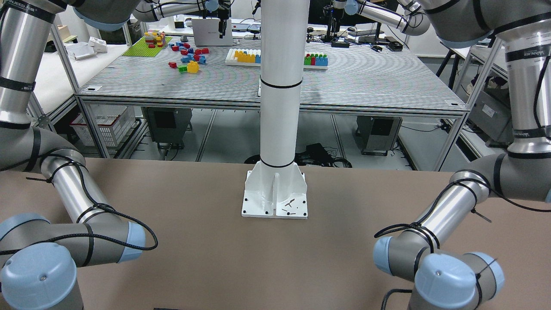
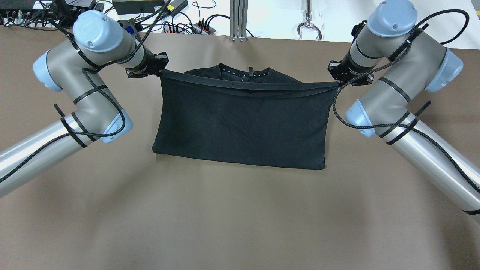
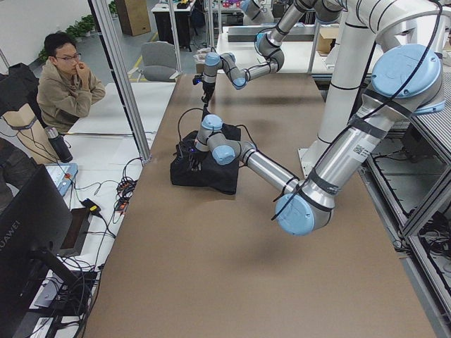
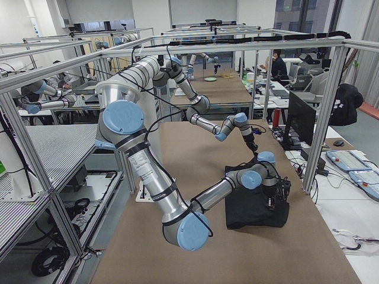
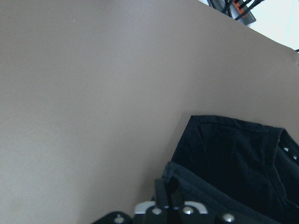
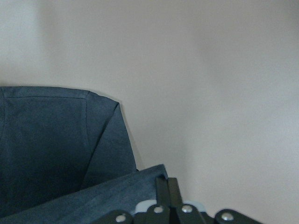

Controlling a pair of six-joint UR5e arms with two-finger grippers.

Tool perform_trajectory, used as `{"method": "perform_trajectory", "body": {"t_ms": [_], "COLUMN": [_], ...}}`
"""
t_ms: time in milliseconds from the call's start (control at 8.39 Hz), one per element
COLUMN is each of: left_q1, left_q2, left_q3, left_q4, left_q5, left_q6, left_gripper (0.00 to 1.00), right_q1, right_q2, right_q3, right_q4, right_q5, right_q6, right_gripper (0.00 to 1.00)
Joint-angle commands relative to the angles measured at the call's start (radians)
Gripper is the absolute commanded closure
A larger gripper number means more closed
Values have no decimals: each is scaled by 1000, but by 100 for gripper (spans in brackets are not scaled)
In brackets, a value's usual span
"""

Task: Fold clothes
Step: 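Lift the hem and fold it up over the collar with both grippers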

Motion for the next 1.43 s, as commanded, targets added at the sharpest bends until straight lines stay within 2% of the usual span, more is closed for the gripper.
{"method": "perform_trajectory", "body": {"t_ms": [0, 238, 358, 477, 596, 715, 835, 954, 1073, 1192, 1311], "left_q1": [1, -4, -10, -21, -29, -33, -35, -36, -41, -50, -50], "left_q2": [-56, -64, -65, -65, -64, -62, -59, -59, -59, -61, -62], "left_q3": [194, 221, 225, 225, 227, 227, 227, 227, 227, 225, 222], "left_q4": [-148, -158, -158, -158, -158, -158, -158, -158, -158, -158, -158], "left_q5": [11, 12, 12, 11, 11, 11, 12, 12, 11, 6, 6], "left_q6": [7, 10, 11, 10, 10, 10, 10, 10, 4, -7, -18], "left_gripper": [100, 100, 100, 98, 91, 85, 46, 34, 31, 25, 25], "right_q1": [-2, -6, -13, -16, -16, -16, -25, -36, -38, -54, -128], "right_q2": [46, 57, 83, 127, 173, 206, 195, 179, 153, 96, -9], "right_q3": [-134, -193, -216, -257, -306, -336, -340, -336, -292, -206, -64], "right_q4": [103, 174, 175, 175, 185, 189, 209, 235, 250, 251, 252], "right_q5": [-5, -35, -87, -97, -100, -104, -123, -127, -127, -123, -120], "right_q6": [4, 5, 7, 27, 62, 118, 127, 140, 197, 240, 260], "right_gripper": [100, 100, 96, 87, 62, 44, 38, 35, 35, 33, 32]}}
